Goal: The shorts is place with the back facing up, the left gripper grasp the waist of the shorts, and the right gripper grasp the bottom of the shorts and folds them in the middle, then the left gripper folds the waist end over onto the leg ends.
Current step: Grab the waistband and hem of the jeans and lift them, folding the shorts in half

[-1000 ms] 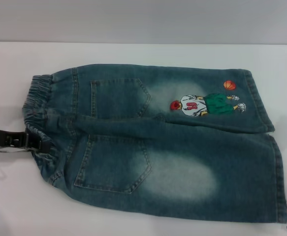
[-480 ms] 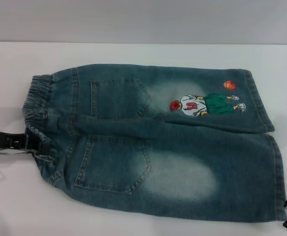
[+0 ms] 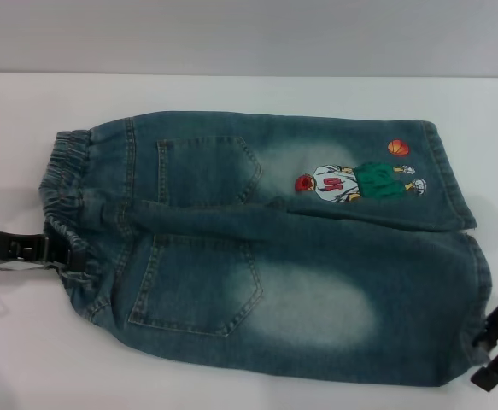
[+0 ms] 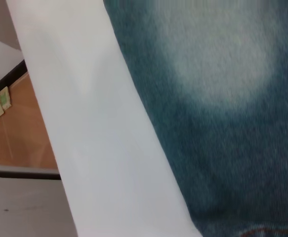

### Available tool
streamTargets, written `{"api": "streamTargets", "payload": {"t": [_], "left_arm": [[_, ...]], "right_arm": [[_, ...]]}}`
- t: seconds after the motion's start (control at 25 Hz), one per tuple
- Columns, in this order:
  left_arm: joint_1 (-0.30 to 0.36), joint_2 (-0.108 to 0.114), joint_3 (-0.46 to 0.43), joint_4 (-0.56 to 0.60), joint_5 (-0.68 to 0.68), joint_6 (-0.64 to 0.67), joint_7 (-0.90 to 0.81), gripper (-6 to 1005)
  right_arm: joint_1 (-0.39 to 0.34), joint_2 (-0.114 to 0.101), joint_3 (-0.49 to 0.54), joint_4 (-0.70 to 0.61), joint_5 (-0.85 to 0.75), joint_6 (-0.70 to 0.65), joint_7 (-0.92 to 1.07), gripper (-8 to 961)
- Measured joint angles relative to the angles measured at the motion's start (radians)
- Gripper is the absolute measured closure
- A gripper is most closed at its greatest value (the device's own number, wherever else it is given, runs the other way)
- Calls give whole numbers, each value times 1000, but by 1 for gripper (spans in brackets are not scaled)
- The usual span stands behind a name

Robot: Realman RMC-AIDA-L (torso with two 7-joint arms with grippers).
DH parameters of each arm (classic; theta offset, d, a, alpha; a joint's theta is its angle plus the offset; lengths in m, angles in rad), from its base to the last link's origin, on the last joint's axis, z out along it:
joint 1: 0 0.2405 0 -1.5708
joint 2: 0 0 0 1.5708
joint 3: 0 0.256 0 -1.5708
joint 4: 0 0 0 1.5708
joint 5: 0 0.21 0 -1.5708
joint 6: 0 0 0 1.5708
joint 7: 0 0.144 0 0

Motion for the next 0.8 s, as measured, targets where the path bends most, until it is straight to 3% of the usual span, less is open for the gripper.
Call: {"api": "streamTargets", "payload": {"t": [0.4,0.72,0.8], "left_arm": [[-1,1,0,-9,1,-4,3,953],[-2,2,0,-9,0,-4,3,953],[-3,3,0,-9,0,-5,3,953]], "right_arm": [[22,25,3,-14,-4,-3,-6,338],[11,28,3,-48,-6,5,-20,343],[0,28,3,-72,-6,8,-30,422]]}}
